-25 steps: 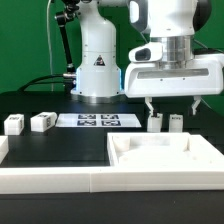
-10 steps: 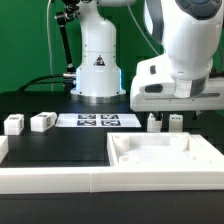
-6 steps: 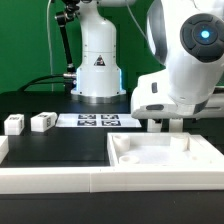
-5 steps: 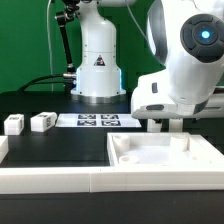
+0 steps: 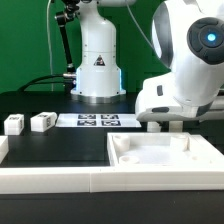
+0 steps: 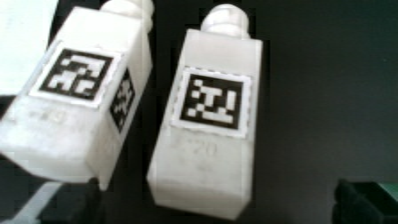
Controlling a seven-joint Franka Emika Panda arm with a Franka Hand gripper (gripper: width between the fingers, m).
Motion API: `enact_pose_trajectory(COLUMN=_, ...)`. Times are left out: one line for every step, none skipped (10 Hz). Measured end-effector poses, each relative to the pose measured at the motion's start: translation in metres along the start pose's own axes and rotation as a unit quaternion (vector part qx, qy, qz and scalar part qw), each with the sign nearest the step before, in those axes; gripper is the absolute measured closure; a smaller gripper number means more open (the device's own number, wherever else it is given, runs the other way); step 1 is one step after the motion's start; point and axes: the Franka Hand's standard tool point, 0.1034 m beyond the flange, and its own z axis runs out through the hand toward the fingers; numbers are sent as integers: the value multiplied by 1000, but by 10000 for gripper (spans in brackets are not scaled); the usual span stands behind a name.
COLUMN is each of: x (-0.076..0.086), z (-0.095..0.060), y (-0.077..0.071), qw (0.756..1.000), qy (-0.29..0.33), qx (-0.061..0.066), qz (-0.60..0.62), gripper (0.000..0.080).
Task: Assemble square table
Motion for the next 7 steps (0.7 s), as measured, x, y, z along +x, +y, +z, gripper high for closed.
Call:
enact_pose_trajectory(x=-1, z=6, y=0, qw=1000, qy=-2, qx=-1, qz=0, gripper=151)
enact_pose_trajectory(x=-3, z=9, y=-1, qw=1000, qy=-4, qx=-2, qz=-1, gripper=151)
enact_pose_trajectory(x=-2, z=9, y=-1, qw=1000, qy=-3, qx=-1, qz=-1, gripper=151)
enact_pose_trajectory(x=-2, z=9, y=-1, qw=1000, qy=-3, qx=-1, qz=-1, gripper=151)
enact_pose_trajectory(x=-2, z=9, y=-1, qw=1000, qy=-2, qx=-1, qz=-1, gripper=151)
enact_pose_trajectory(x=0, z=13, y=-2, qw=1000, qy=5, qx=-1, qz=8, gripper=151)
enact_pose_trajectory(x=-2, z=20, y=-3, qw=1000, qy=6, qx=-2, qz=6, gripper=151)
